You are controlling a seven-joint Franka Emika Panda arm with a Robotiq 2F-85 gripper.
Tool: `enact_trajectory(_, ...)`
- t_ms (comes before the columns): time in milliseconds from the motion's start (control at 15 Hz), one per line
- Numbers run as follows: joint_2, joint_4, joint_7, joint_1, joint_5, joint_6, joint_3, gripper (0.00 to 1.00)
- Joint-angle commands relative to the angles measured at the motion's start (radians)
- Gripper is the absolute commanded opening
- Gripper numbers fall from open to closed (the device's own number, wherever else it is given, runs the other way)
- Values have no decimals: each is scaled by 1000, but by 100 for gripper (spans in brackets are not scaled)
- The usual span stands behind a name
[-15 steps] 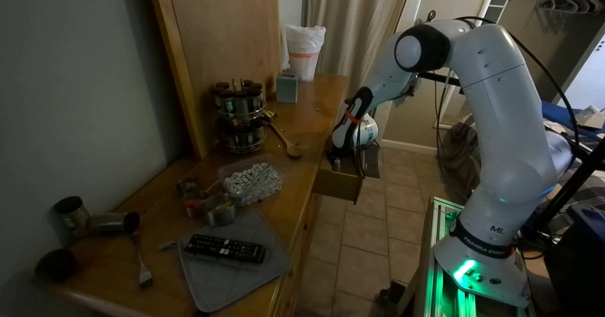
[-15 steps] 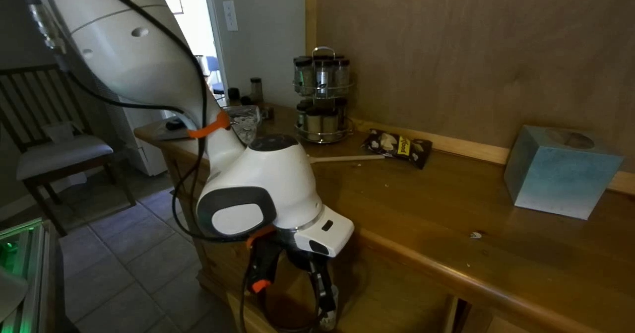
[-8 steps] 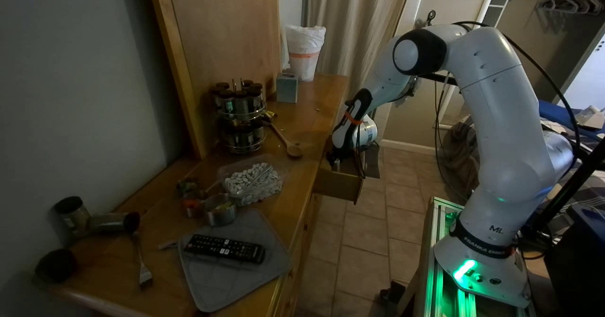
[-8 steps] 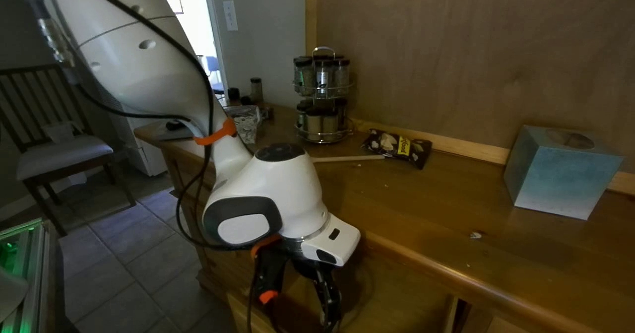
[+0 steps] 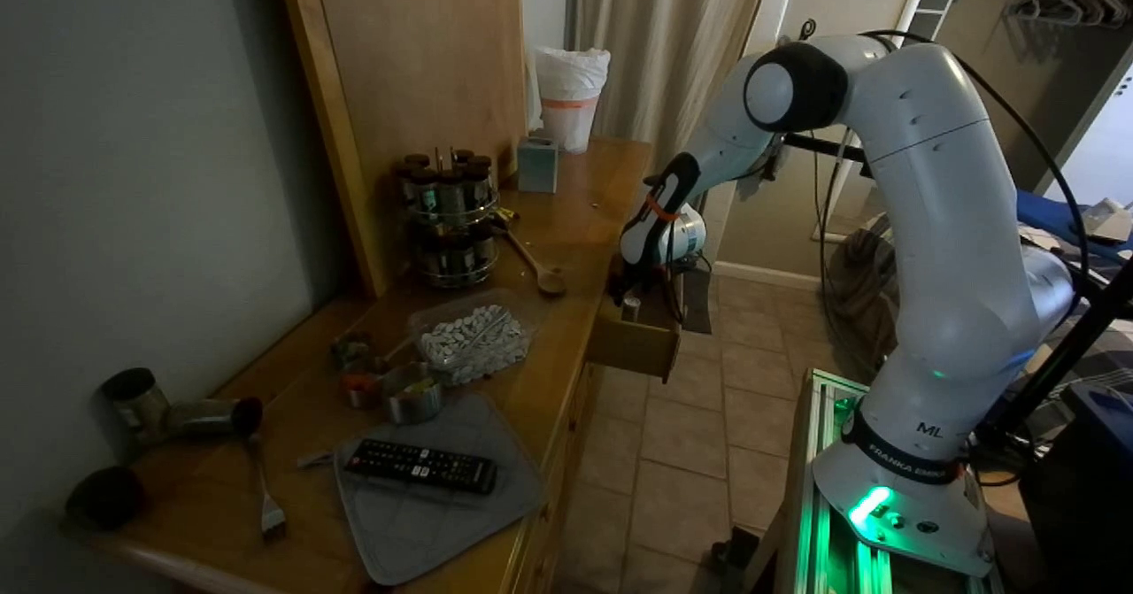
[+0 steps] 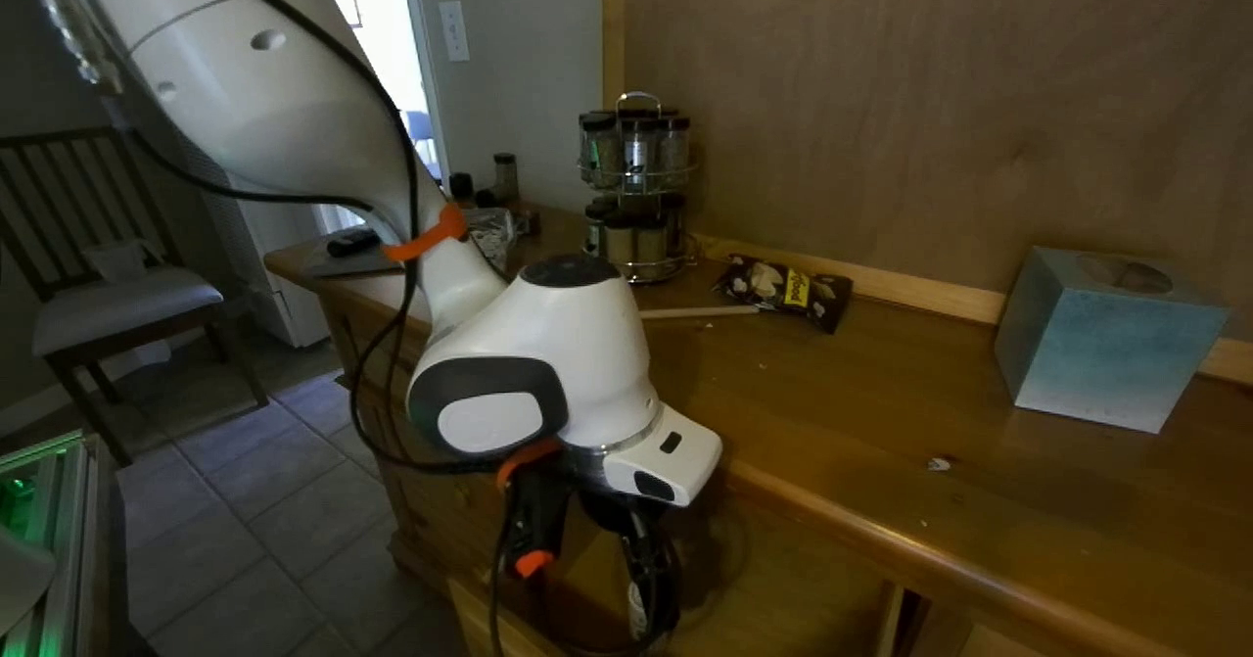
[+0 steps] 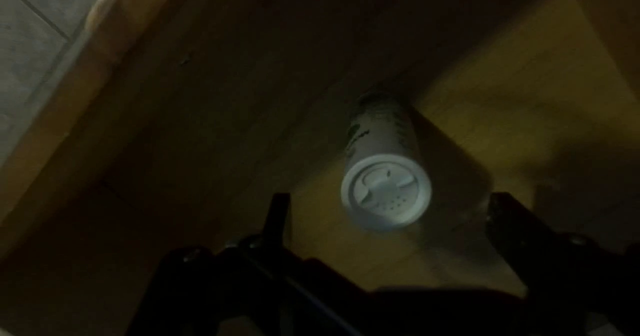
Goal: Put the white container in the open drawer.
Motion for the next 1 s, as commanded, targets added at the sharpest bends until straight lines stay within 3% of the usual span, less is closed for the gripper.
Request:
enact_trajectory(0, -103, -29, 15, 53, 20, -155, -54, 100)
enact_trajectory(533, -457, -136, 145, 199, -59, -553, -166, 100)
enact_trajectory(933, -753, -265, 80, 249, -115, -721, -112, 100)
